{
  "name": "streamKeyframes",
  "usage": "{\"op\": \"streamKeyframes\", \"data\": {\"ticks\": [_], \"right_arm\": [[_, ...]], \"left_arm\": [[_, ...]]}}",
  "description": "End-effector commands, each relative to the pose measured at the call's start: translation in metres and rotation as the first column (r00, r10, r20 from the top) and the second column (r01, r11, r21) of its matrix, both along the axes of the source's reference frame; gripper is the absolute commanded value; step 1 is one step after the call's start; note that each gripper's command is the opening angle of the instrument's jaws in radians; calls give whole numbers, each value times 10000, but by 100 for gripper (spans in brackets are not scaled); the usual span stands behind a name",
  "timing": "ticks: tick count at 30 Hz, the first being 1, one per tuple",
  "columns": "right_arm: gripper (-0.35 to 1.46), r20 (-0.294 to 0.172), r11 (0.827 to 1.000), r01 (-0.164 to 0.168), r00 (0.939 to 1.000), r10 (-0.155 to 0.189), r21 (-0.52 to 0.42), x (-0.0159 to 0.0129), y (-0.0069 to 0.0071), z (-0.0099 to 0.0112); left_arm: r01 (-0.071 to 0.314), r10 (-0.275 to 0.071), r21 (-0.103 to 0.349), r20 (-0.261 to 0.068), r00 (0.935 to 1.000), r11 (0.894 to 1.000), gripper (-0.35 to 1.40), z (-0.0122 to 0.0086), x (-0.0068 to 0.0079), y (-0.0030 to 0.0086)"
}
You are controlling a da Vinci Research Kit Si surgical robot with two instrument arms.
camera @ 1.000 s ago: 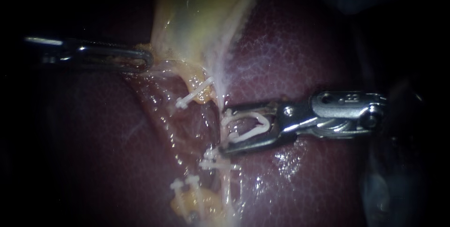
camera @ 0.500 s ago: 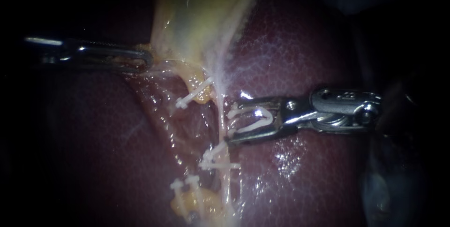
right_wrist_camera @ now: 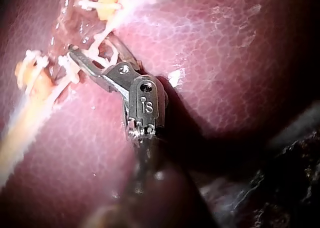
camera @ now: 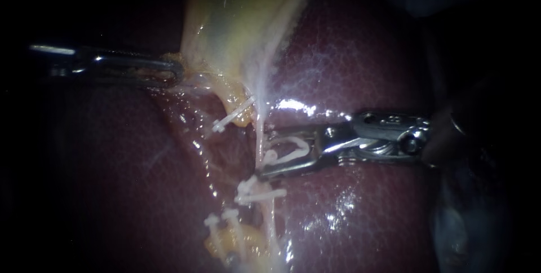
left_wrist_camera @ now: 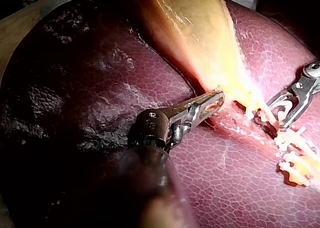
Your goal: Clipping third clip right tube
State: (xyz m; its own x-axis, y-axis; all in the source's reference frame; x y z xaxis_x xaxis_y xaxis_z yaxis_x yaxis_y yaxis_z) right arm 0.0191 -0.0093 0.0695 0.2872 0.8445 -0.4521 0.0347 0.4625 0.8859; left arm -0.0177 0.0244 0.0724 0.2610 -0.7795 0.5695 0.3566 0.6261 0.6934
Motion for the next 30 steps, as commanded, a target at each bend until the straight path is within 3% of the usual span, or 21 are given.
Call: {"op": "streamKeyframes", "data": {"ticks": [1,8,14,18,24,30], "right_arm": [[48,-184,9998,-2,9998,6,187,1,1,-1],[48,-1130,9926,-499,9916,624,1103,6,10,-13],[48,-1583,9869,-739,9827,966,1433,5,27,-47],[48,-1619,9855,-747,9818,995,1523,5,32,-62],[44,-1647,9854,-752,9812,1004,1527,4,32,-61],[27,-1590,9830,-748,9820,1019,1679,1,31,-58]], "left_arm": [[5,-5,1,-3,10000,10000,-35,0,0,0],[7,-7,1,-4,10000,10000,-35,0,-1,0],[8,-8,-3,-6,10000,10000,-35,1,-1,0],[10,-10,-5,-8,10000,10000,-35,1,-1,0],[10,-10,-7,-8,10000,10000,-35,2,-1,0],[13,-13,-10,-11,10000,10000,-35,2,-2,-1]]}}
